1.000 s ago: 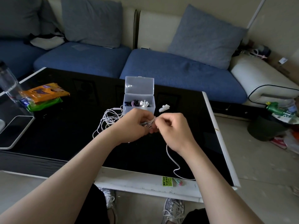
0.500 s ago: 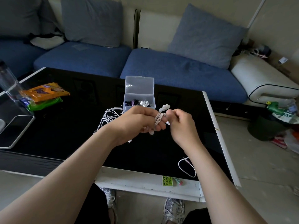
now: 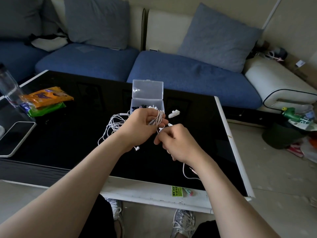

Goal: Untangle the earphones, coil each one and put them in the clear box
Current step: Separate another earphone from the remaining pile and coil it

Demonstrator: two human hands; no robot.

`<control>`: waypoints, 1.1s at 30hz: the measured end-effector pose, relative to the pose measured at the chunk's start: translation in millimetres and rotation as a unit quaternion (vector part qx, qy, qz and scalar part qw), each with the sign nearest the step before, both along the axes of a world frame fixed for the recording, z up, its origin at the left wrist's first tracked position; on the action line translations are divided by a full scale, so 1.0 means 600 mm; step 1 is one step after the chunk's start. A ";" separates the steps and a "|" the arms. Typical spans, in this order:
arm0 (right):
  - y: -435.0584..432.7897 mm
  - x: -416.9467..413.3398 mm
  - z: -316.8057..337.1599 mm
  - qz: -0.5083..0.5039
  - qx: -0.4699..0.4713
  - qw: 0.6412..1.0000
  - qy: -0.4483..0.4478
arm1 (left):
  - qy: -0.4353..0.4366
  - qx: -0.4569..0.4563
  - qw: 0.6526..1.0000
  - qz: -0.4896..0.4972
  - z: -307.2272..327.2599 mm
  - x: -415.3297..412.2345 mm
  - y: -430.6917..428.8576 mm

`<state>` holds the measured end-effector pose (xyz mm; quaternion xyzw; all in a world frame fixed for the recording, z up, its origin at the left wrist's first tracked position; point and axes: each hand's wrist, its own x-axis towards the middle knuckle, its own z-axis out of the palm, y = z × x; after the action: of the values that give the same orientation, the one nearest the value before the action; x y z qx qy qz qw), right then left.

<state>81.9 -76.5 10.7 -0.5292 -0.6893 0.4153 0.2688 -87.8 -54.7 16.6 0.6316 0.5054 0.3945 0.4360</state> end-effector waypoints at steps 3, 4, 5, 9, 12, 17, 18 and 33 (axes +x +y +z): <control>0.003 0.005 0.003 -0.053 0.080 0.995 0.039 | 0.109 0.041 0.992 -0.043 -0.005 -0.005 0.001; 0.006 0.009 0.003 -0.078 0.116 0.989 0.052 | 0.117 0.037 0.991 -0.063 -0.005 -0.004 0.000; 0.010 0.014 0.002 -0.101 0.146 0.982 0.061 | 0.114 0.025 0.990 -0.078 -0.004 -0.002 -0.002; 0.021 0.031 -0.008 -0.162 0.191 0.967 0.051 | 0.074 -0.037 0.990 -0.118 0.007 0.012 -0.009; 0.022 0.033 -0.008 -0.183 0.187 0.964 0.052 | 0.019 -0.082 0.987 -0.134 0.021 0.016 -0.014; 0.029 0.038 -0.003 -0.246 0.065 0.955 0.152 | -0.138 -0.143 0.972 -0.128 0.036 0.015 -0.017; 0.030 0.040 -0.003 -0.243 0.036 0.957 0.155 | -0.162 -0.150 0.968 -0.122 0.037 0.016 -0.016; 0.002 0.008 0.003 -0.049 -0.004 0.995 0.085 | 0.073 -0.041 0.996 -0.029 -0.001 0.008 0.002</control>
<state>86.6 -75.5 12.3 -0.5265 -0.6352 0.4479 0.3444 -83.2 -53.8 16.2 0.6546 0.5335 0.3132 0.4345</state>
